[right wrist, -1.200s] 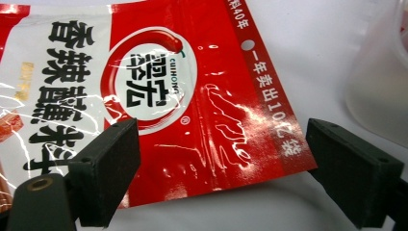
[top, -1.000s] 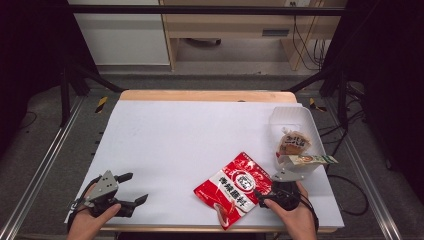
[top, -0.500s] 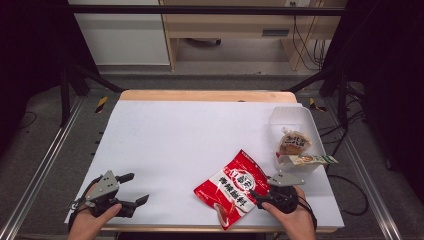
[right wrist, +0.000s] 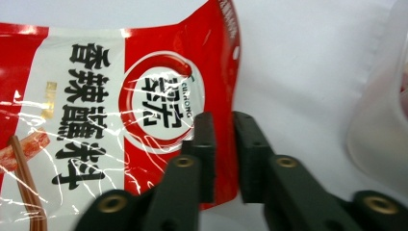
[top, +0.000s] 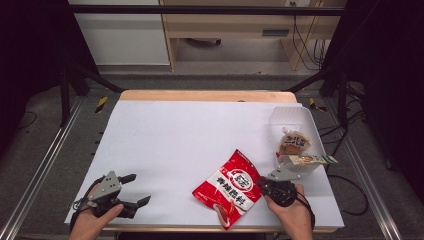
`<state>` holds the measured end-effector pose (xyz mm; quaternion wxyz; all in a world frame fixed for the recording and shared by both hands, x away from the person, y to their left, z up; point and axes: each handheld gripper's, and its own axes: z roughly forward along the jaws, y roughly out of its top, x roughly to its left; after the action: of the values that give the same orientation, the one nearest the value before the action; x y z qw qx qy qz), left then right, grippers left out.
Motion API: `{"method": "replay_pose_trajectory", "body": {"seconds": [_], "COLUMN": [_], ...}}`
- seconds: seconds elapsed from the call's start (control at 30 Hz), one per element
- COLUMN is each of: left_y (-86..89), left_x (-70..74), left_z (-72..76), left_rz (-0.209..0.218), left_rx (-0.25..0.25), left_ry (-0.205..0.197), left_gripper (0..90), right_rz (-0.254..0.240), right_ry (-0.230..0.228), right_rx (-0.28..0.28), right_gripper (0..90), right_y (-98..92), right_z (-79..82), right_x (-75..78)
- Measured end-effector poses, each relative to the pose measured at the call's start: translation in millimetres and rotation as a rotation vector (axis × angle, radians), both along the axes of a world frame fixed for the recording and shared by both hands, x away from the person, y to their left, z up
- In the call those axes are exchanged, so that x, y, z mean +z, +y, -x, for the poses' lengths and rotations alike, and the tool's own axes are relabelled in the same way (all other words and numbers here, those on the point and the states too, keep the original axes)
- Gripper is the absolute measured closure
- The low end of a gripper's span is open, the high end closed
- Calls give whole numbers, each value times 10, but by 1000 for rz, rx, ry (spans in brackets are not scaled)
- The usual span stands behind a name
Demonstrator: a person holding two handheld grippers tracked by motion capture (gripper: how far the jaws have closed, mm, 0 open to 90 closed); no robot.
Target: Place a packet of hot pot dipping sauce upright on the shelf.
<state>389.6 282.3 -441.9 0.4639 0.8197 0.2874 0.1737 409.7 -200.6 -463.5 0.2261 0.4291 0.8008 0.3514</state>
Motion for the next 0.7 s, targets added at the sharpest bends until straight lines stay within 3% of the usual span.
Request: {"method": "replay_pose_trajectory", "body": {"seconds": [0.07, 0.33, 0.47, 0.7], "left_y": [-12, -63, -132, -303], "left_x": [-5, -18, 25, 139], "left_z": [0, -66, -159, -421], "left_rz": [-4, -19, -46, -82], "left_rx": [-2, -7, -16, -45], "left_ry": [1, 23, 20, 15], "left_gripper": [112, 113, 116, 117], "right_rz": [12, 60, 108, 167], "right_ry": [-20, -124, -149, -177], "right_rx": [-1, 58, 139, 230], "right_gripper": [900, 900, 900, 900], "right_y": [3, 209, 444, 837], "right_z": [-6, -32, -172, -489], "right_x": [26, 245, 365, 584]}}
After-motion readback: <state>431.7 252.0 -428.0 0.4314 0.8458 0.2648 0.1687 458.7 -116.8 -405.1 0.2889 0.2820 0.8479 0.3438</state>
